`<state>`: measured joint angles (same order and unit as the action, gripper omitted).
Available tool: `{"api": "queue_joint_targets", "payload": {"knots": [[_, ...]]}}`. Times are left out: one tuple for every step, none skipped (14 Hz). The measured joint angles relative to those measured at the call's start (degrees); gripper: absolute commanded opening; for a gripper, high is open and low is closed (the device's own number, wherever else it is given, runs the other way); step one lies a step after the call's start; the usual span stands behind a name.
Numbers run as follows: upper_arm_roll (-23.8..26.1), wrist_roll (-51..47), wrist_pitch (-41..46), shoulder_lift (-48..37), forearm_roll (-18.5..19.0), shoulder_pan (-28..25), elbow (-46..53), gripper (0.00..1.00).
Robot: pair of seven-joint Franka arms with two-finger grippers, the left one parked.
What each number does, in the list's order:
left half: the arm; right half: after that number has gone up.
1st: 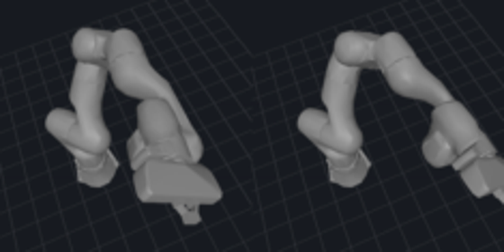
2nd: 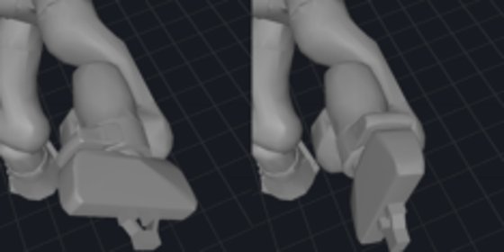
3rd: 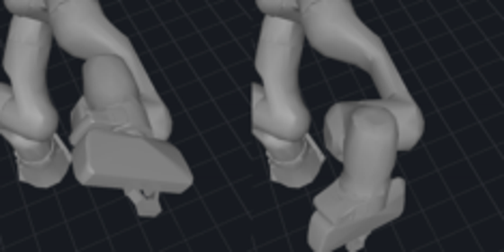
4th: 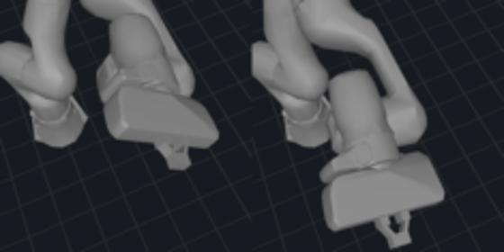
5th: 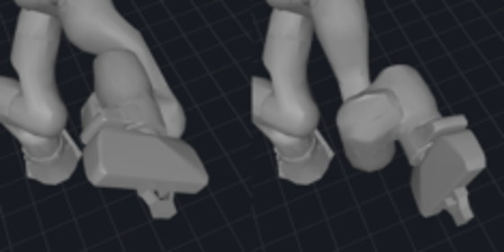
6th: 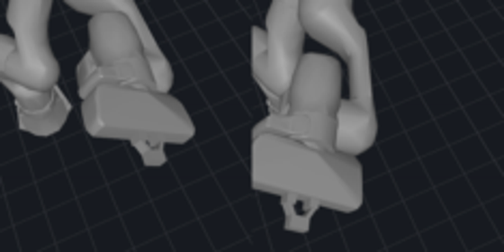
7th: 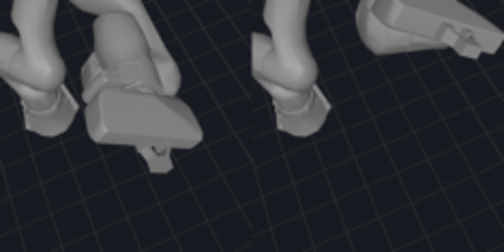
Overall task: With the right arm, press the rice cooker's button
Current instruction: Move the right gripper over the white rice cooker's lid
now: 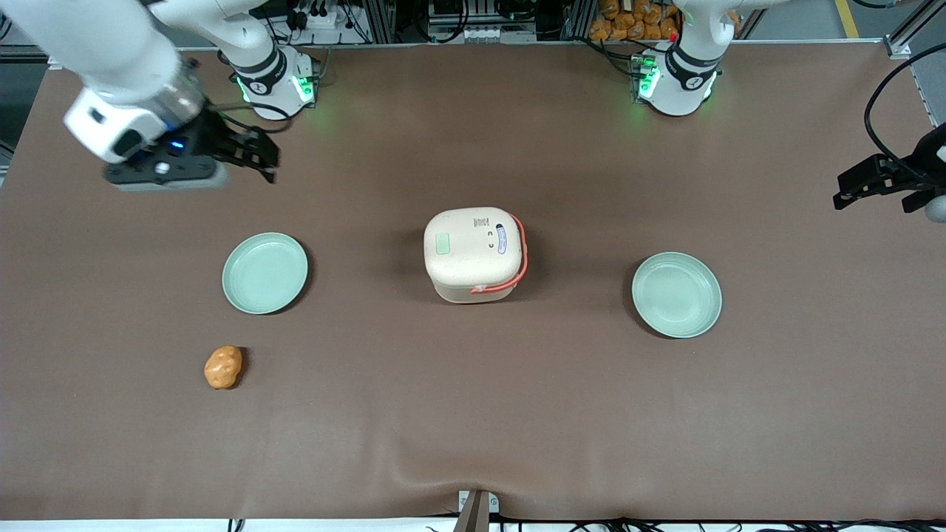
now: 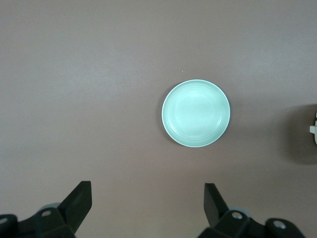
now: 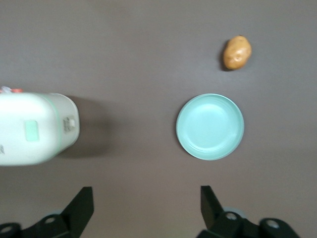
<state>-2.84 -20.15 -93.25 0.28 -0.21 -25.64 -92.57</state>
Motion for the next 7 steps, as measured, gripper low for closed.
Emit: {"api": "queue_joint_targets", "payload": {"knots": [[-0.01, -2.06, -1.62, 1.09, 0.0, -1.47, -0.02, 0.53], [-0.01, -4.74, -3.23, 2.23, 0.0, -3.23, -0.04, 0.45], [0.01, -7.78, -4.78, 3.42, 0.0, -5.21, -0.05, 0.38], [0.02, -10.53, -6.33, 4.7, 0.02, -7.23, -0.06, 0.3], [0.04, -12.45, -7.65, 5.98, 0.04, -9.03, -0.08, 0.19], [0.04, -14.07, -8.75, 7.24, 0.06, -10.54, -0.08, 0.11], [0.03, -15.59, -9.82, 8.39, 0.08, -11.71, -0.08, 0.1]]}}
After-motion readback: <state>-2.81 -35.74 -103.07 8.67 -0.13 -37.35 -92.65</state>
